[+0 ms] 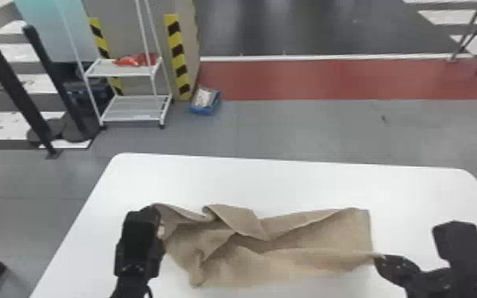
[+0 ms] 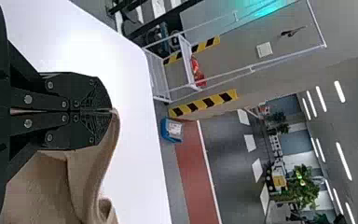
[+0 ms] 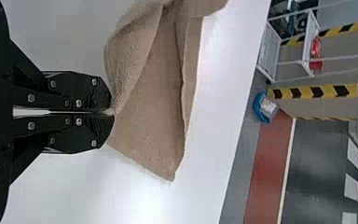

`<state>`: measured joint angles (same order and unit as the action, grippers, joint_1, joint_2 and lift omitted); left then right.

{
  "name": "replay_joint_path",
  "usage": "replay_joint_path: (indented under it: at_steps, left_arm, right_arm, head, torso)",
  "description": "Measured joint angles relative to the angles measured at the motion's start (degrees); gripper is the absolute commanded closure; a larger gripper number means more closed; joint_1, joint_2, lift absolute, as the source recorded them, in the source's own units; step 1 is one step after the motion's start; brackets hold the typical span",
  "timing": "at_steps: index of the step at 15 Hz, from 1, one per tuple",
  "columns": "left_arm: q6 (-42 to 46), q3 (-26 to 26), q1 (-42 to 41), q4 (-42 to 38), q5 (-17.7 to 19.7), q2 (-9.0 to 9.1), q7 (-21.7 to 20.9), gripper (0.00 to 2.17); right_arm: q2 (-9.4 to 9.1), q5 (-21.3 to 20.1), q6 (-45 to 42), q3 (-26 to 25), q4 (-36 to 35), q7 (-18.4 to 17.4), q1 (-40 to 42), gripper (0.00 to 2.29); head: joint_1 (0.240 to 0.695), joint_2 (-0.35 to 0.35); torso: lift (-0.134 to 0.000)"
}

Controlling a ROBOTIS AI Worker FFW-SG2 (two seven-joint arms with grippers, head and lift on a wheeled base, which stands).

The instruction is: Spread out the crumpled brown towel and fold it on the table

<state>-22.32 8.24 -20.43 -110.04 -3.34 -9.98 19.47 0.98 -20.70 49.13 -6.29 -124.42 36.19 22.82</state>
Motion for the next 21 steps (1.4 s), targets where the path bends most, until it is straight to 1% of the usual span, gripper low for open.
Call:
replay_joint_path:
  at_steps: [5,7,10,12,14,17,21]
  left_arm:
    - [-4.85,-3.67,-0.41,-3.22,-0.09,-0.04,-2.1,1.38]
    - [-6.83,-4.76,-0.29,-4.06,-0.41,-0.04,-2.8,1.38]
    - [-12.93,-5.55,0.58,-5.66,-1.62,0.03,-4.37,1.38]
    - [-16.24,-5.28,2.87,-5.21,-2.58,0.15,-5.35,1.38]
    - [-17.25,-3.72,6.9,-0.86,-3.36,0.45,-5.76,1.38]
    - [-14.27,0.64,13.52,7.38,-5.11,0.83,-4.5,1.38]
    - [-8.33,4.82,21.07,15.22,-6.67,2.61,-2.3,1.38]
  right_arm:
    - [0.07,2.09,1.27,-10.2,0.46,1.38,-5.0,1.11]
    - [0.29,2.34,1.28,-13.12,1.42,1.95,-6.82,1.11]
    - [0.43,2.72,1.28,-16.06,2.4,4.23,-8.95,1.11]
    - [0.46,2.74,1.28,-16.68,3.43,4.67,-10.12,1.11]
    - [0.28,2.61,1.16,-16.36,4.51,4.64,-10.46,1.11]
    - [-0.05,2.82,-0.05,-16.63,4.95,4.58,-9.83,1.11]
    - [-0.14,3.09,-2.25,-18.56,4.8,4.56,-7.42,1.11]
  head:
    - [0.695,-0.034]
    - [0.695,-0.053]
    - [0.695,-0.067]
    - [0.695,-0.07]
    - [0.695,-0.075]
    - [0.695,-0.095]
    - [0.695,-0.156]
  torso:
    - [0.0]
    - [0.0]
    - [0.0]
    - [0.0]
    - [0.0]
    - [0.0]
    - [0.0]
